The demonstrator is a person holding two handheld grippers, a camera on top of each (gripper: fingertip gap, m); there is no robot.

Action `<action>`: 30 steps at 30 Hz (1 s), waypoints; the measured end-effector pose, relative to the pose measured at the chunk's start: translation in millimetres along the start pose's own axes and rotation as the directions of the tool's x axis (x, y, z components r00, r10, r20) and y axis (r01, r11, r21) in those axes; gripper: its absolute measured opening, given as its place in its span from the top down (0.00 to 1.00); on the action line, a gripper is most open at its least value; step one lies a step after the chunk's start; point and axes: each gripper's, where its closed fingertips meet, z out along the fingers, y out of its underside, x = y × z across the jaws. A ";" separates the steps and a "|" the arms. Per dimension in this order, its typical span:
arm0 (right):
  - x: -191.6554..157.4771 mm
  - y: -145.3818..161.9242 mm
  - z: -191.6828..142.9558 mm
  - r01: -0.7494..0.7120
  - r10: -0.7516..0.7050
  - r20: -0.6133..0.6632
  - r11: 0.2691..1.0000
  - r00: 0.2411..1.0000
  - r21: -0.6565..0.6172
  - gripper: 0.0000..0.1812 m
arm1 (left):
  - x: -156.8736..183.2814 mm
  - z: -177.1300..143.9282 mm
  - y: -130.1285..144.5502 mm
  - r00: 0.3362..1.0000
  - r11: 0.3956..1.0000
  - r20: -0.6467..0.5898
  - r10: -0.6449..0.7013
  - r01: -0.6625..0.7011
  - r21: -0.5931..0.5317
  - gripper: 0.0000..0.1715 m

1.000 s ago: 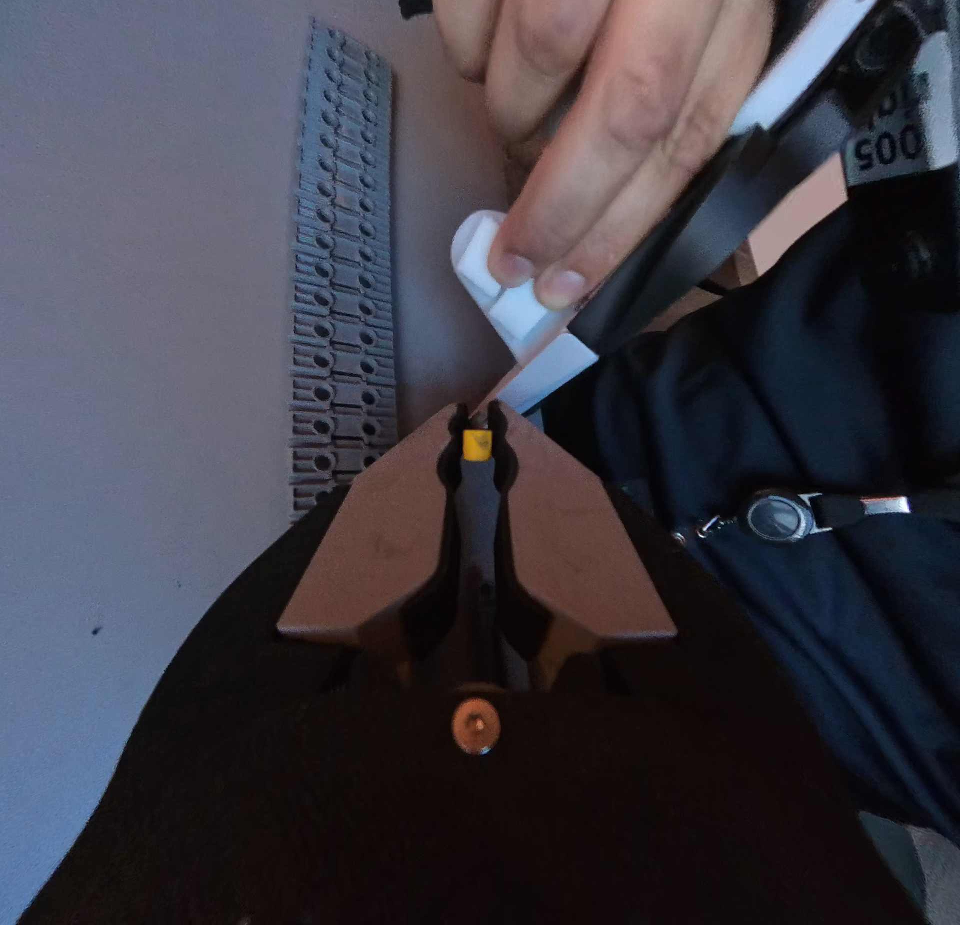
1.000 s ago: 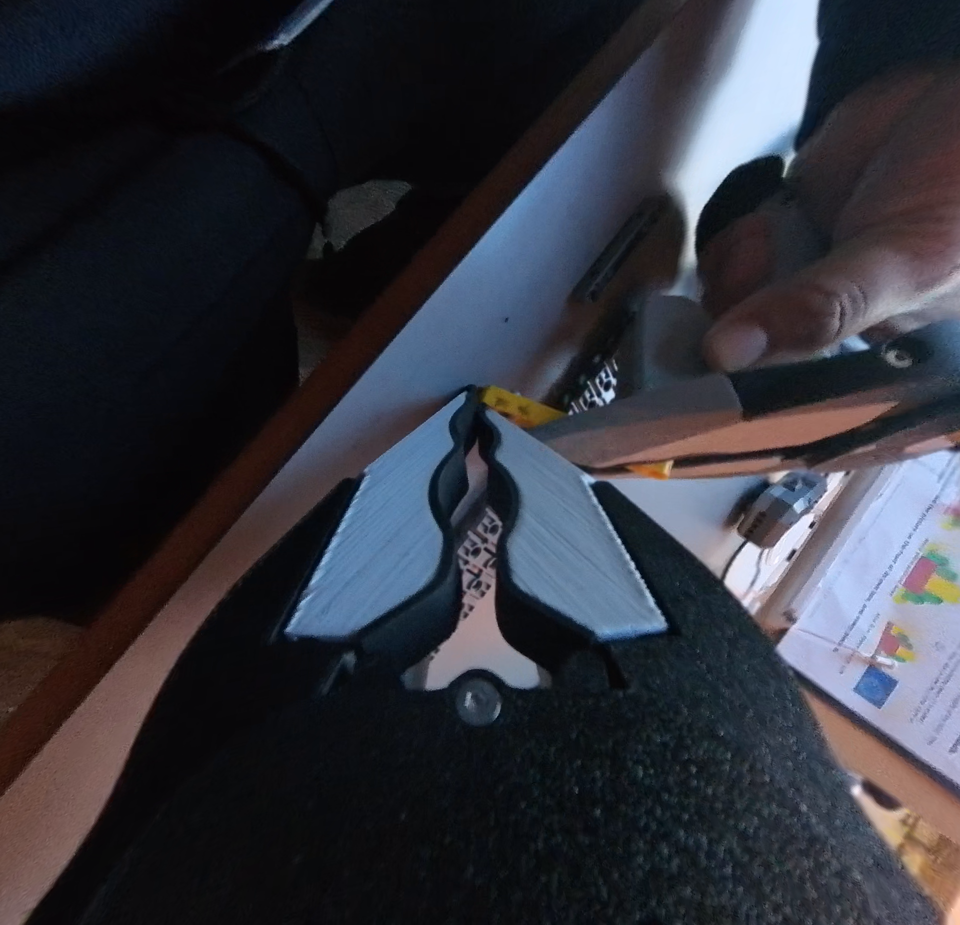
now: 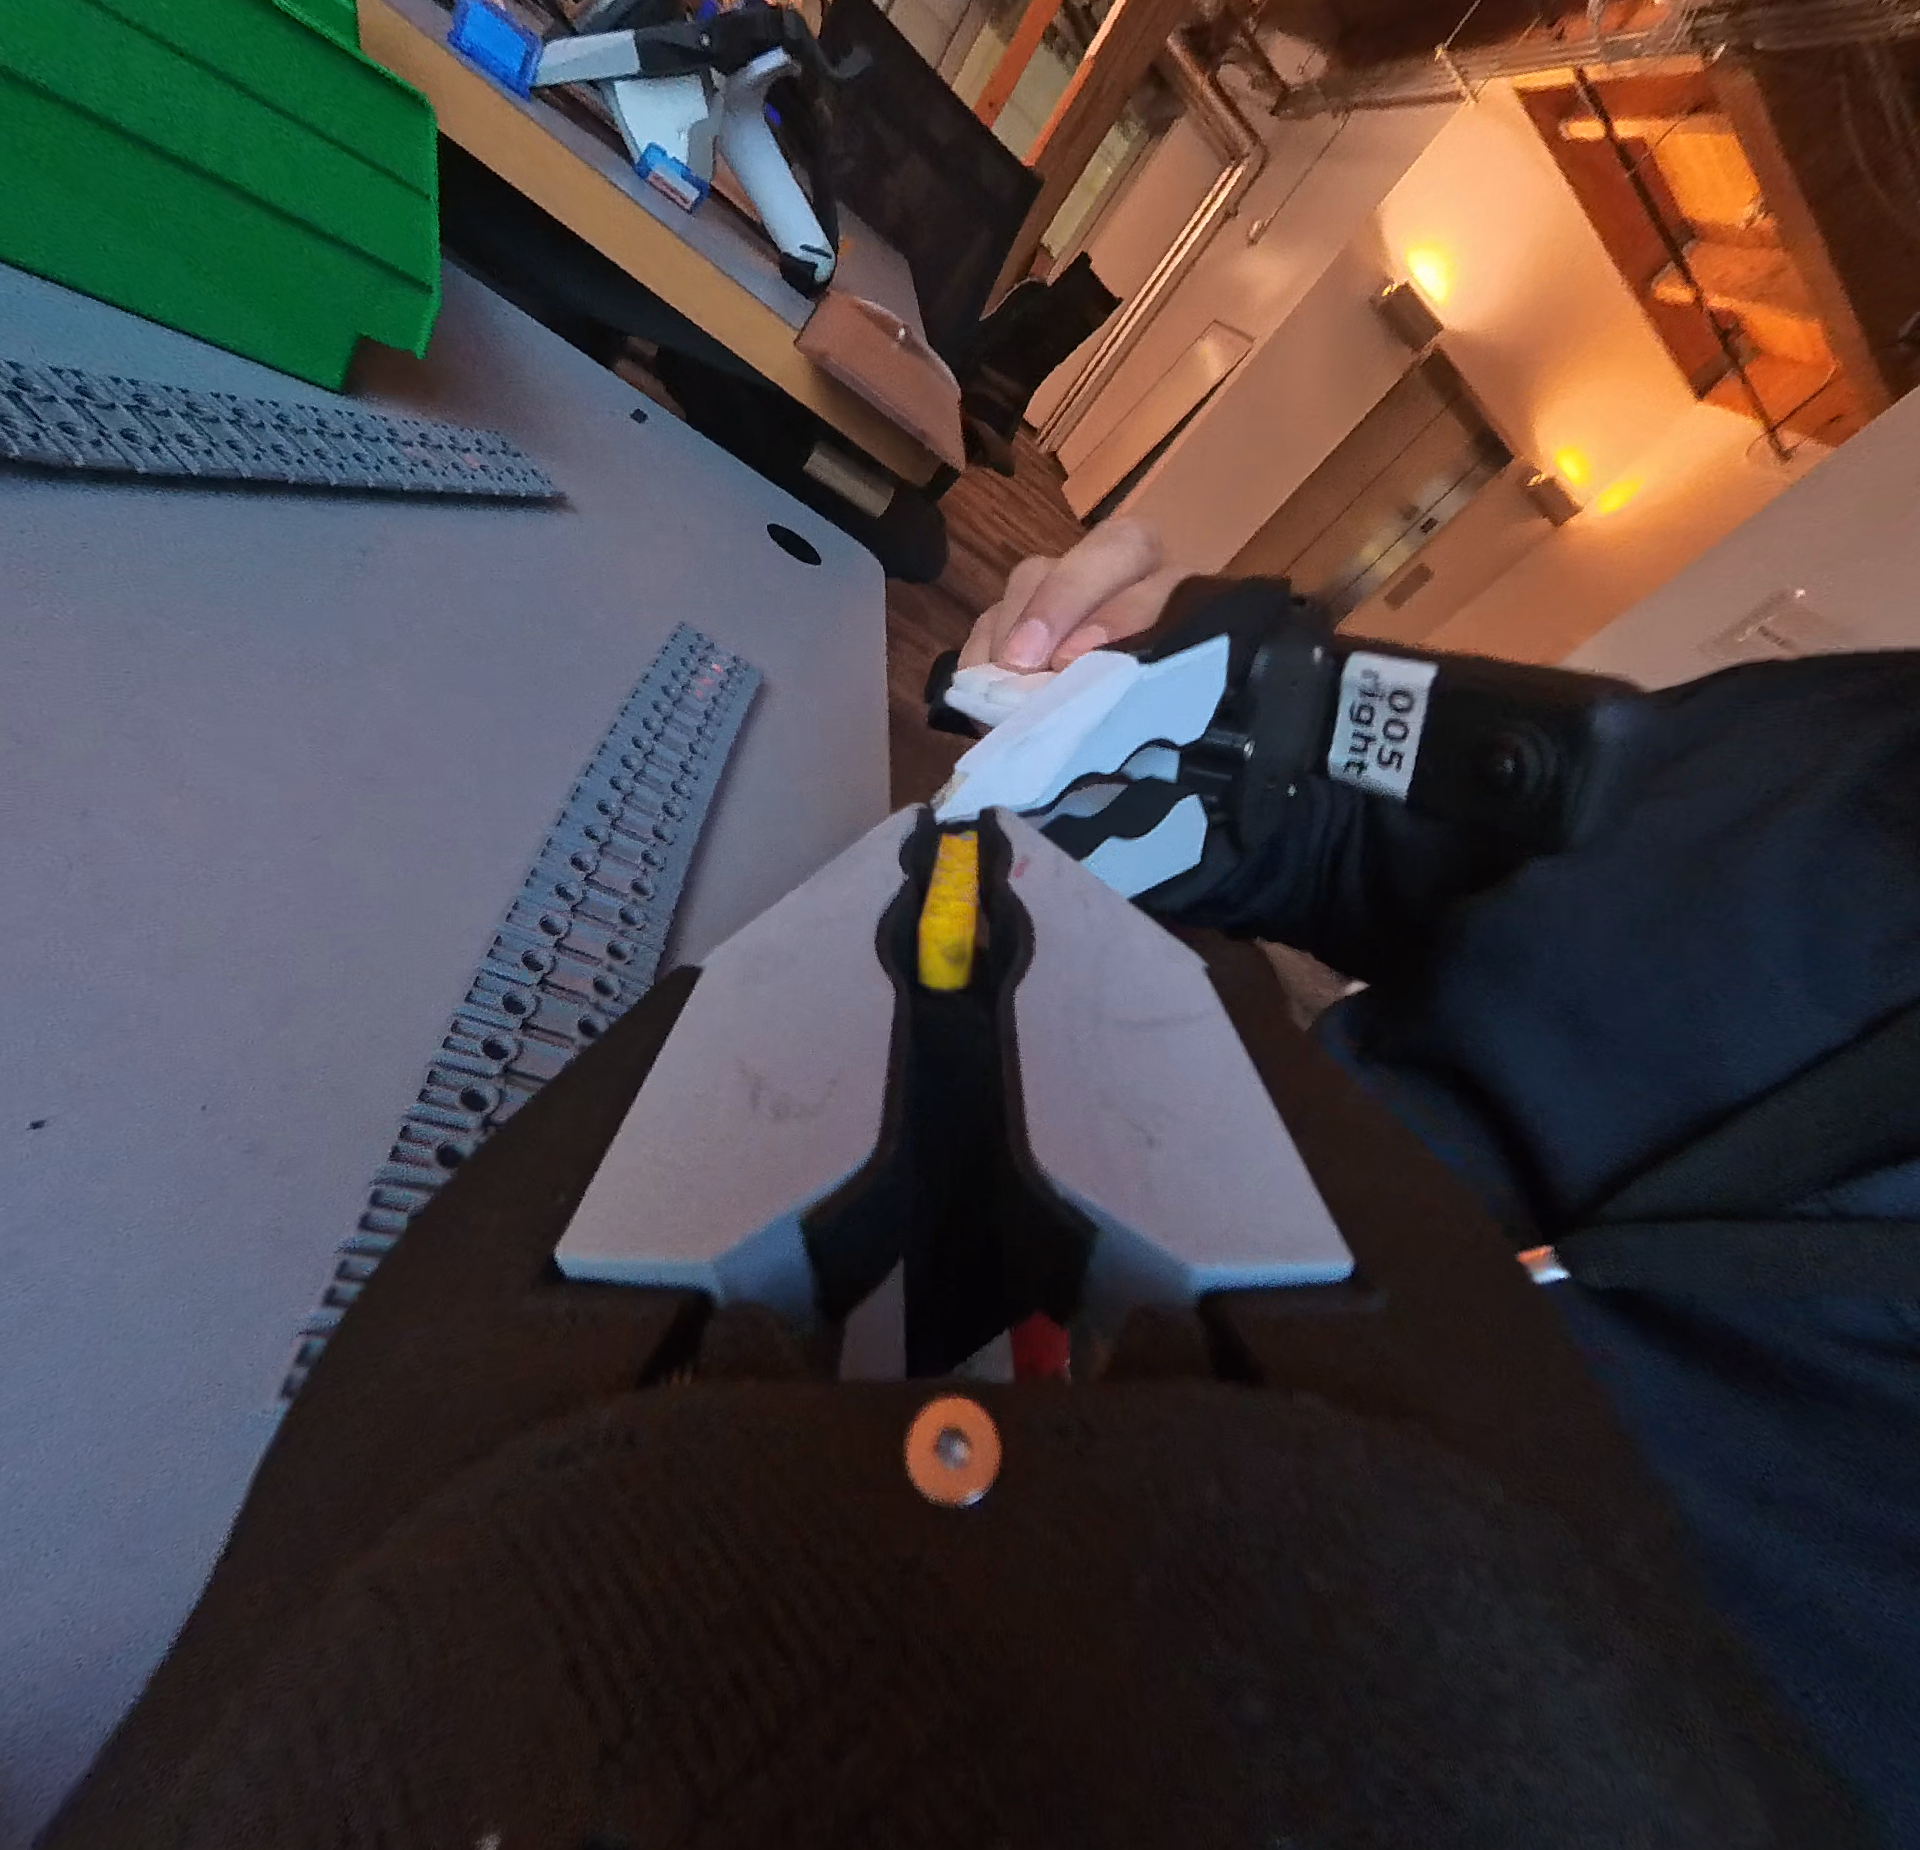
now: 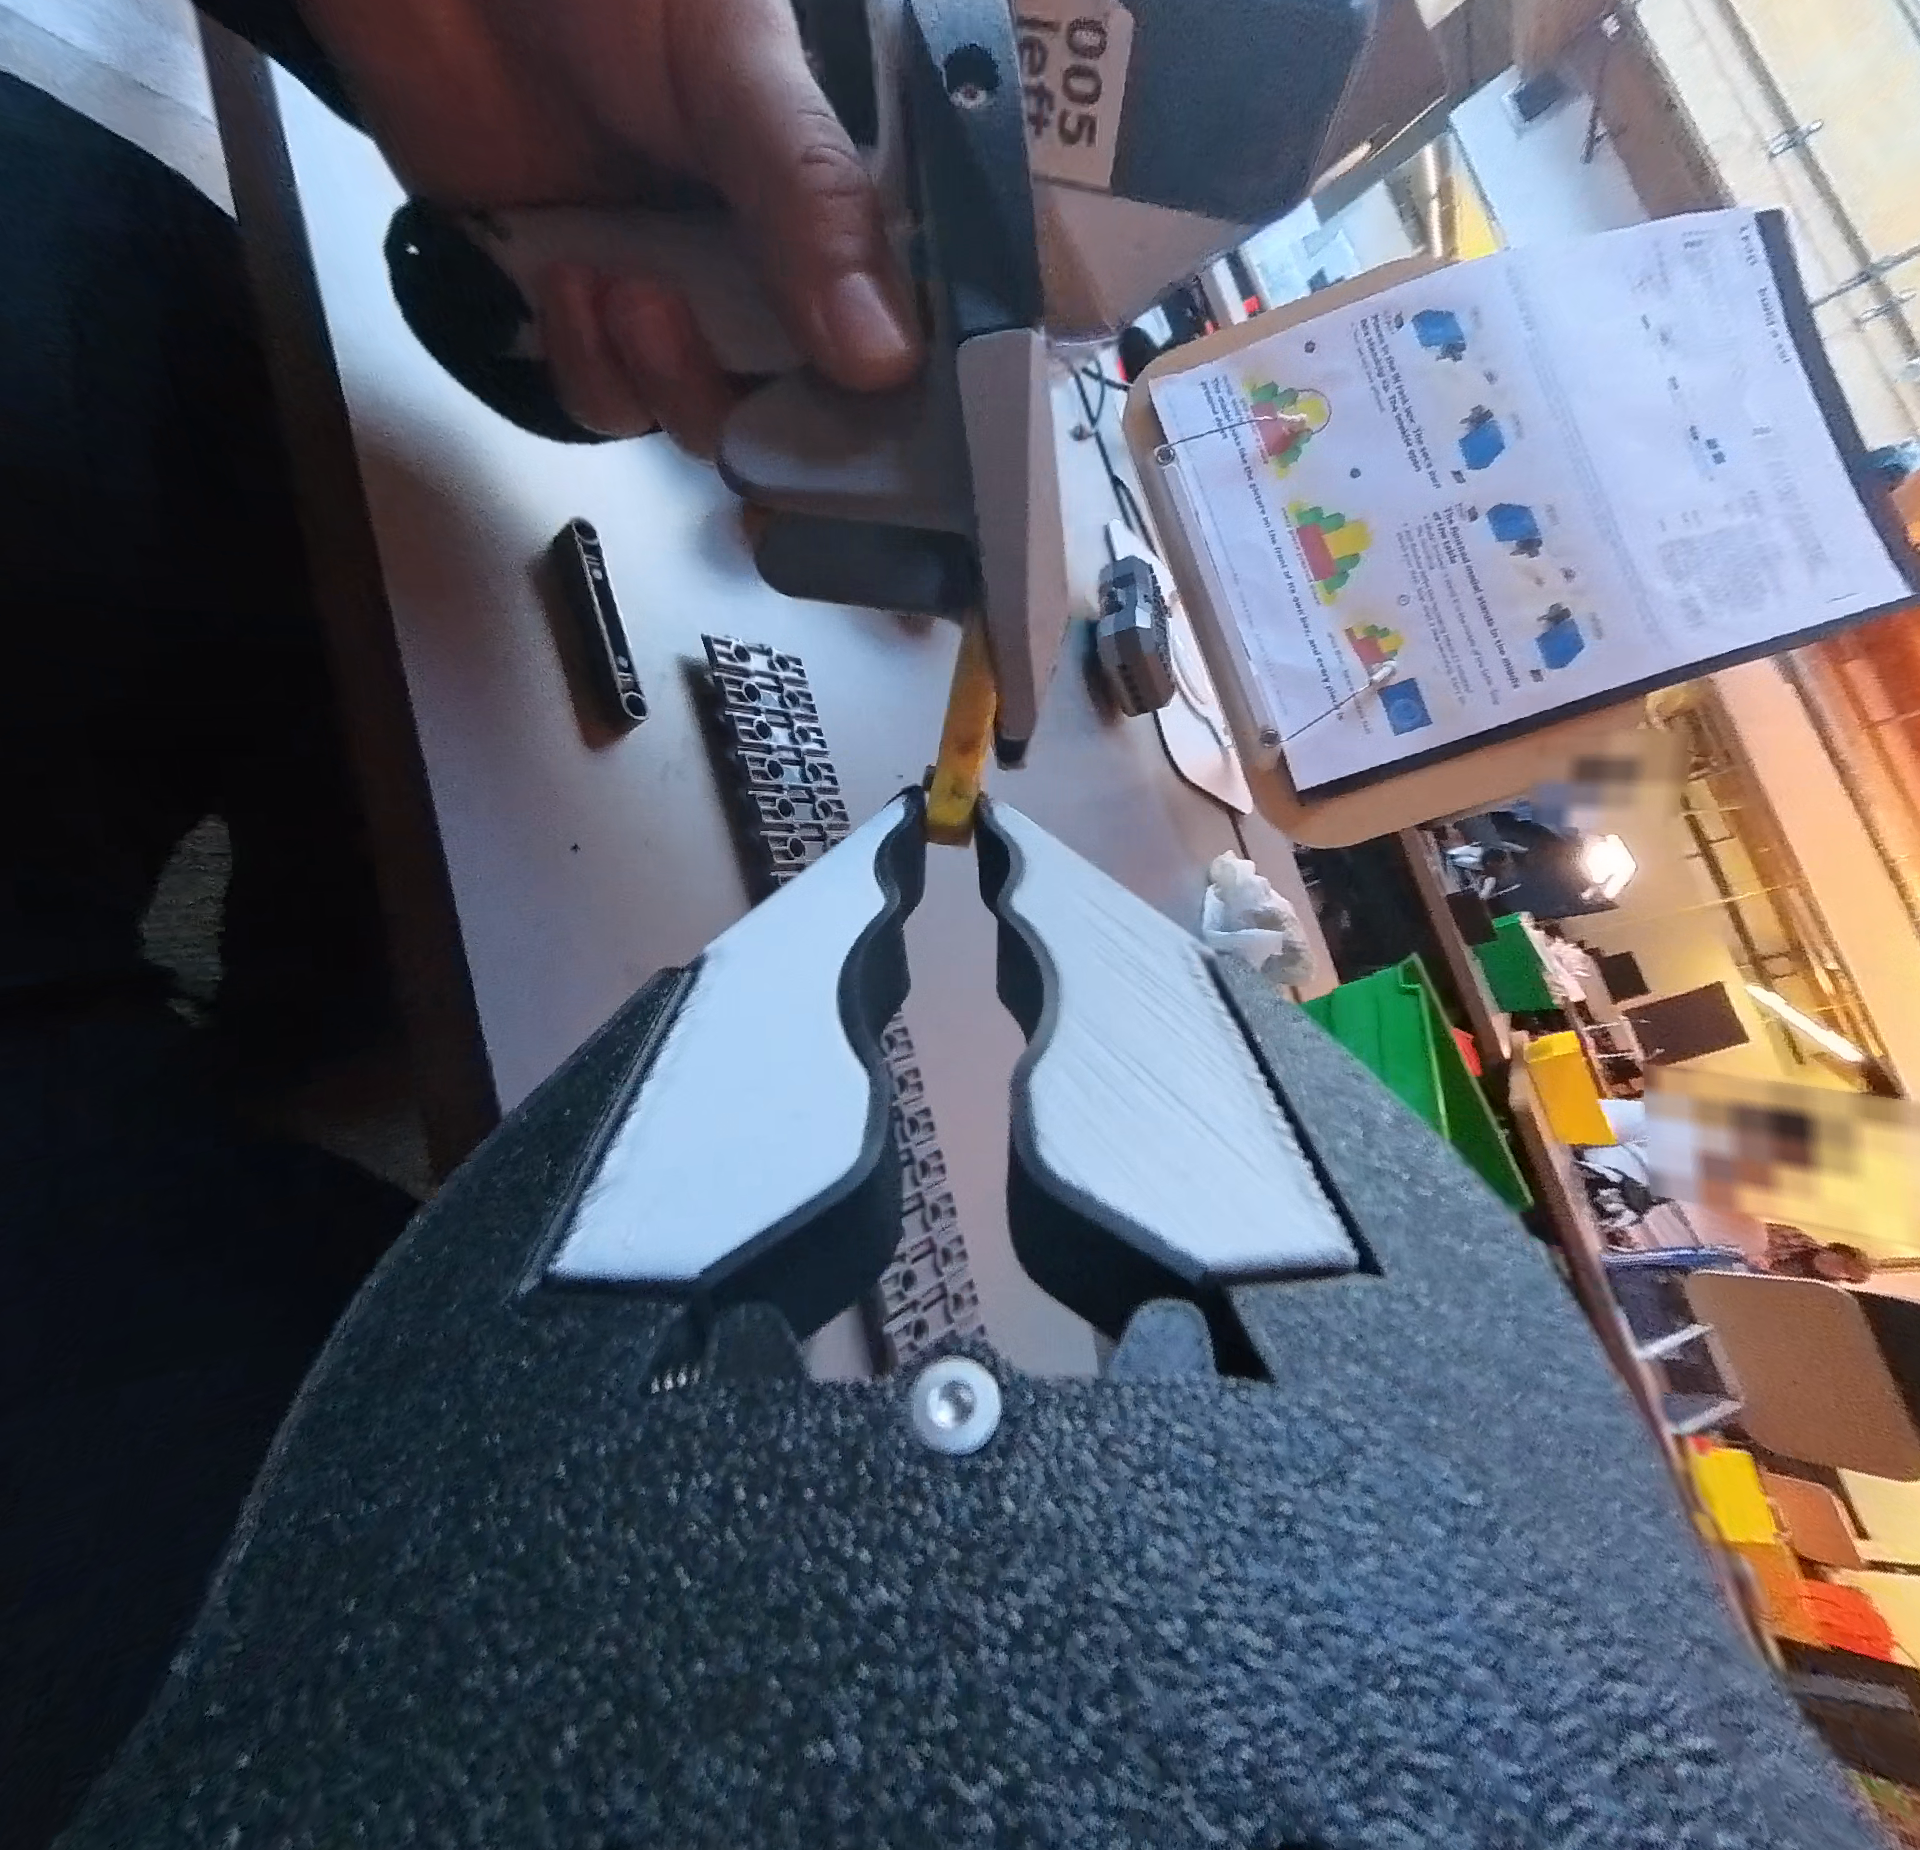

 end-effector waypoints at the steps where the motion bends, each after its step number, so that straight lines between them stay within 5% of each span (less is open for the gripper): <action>1: -0.9 0.4 -0.1 -0.012 0.012 0.016 1.000 1.000 0.002 0.97 | -0.7 -0.4 2.1 0.999 0.999 0.018 0.034 -0.033 -0.028 0.96; 5: -1.3 6.2 -0.1 -0.056 0.057 0.051 0.998 0.997 -0.011 0.97 | -17.1 -9.8 16.5 0.908 0.902 0.183 0.378 -0.317 -0.292 0.79; 7: -1.3 8.5 0.1 -0.059 0.060 0.062 0.998 0.996 -0.022 0.97 | -20.0 -12.6 20.6 0.767 0.759 0.205 0.608 -0.485 -0.434 0.77; 10: -5.9 8.6 1.3 -0.038 0.041 0.090 0.999 0.995 -0.036 0.97 | -26.2 -14.8 18.5 0.469 0.468 0.172 0.867 -0.645 -0.604 0.83; 12: -9.6 8.6 2.4 -0.031 0.036 0.113 0.998 0.993 -0.048 0.97 | -29.0 -13.7 21.6 0.314 0.285 0.084 0.946 -0.676 -0.679 0.87; 14: -11.2 9.3 2.7 -0.031 0.039 0.129 0.998 0.991 -0.061 0.98 | -27.9 -9.6 24.2 0.217 0.165 0.013 0.976 -0.701 -0.693 0.94; 23: -10.5 2.8 -11.9 0.050 -0.047 0.150 0.999 0.988 -0.015 0.97 | -16.5 4.4 23.9 -0.081 -0.131 -0.105 0.991 -0.727 -0.674 0.96; 30: -21.8 3.5 -30.6 0.149 -0.144 0.243 0.989 0.959 -0.001 0.97 | -6.2 15.2 37.5 -0.050 -0.108 -0.110 0.993 -0.778 -0.618 0.97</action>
